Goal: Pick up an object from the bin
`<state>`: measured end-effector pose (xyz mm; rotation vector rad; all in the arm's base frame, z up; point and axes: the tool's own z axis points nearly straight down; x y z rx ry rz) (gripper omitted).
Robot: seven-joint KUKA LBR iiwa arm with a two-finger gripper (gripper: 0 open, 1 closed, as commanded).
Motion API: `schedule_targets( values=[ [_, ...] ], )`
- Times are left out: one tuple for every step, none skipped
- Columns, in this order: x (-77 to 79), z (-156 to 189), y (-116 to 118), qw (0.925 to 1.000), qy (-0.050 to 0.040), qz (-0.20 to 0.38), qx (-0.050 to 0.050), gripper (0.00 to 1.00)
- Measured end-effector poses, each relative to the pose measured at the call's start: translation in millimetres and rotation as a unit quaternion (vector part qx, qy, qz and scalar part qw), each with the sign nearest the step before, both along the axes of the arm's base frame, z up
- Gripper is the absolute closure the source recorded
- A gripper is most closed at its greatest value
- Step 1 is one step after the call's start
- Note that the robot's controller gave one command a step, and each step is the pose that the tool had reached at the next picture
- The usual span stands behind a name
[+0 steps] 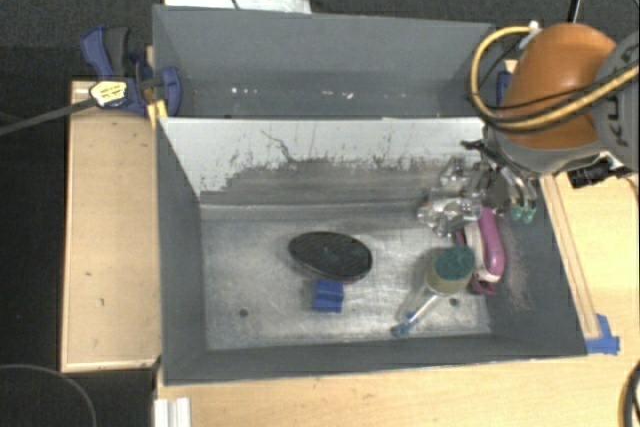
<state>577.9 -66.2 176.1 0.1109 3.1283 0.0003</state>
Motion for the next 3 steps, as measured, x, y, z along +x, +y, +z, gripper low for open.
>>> schedule_targets(
  values=[
    [2.5,84,8,0.9999,-0.0009,0.013,-0.001,1.0],
    [-30.9,84,42,0.9849,0.0046,0.173,0.0,1.0],
    [-29.2,77,42,0.9556,0.0055,0.295,-0.001,1.0]
  ],
)
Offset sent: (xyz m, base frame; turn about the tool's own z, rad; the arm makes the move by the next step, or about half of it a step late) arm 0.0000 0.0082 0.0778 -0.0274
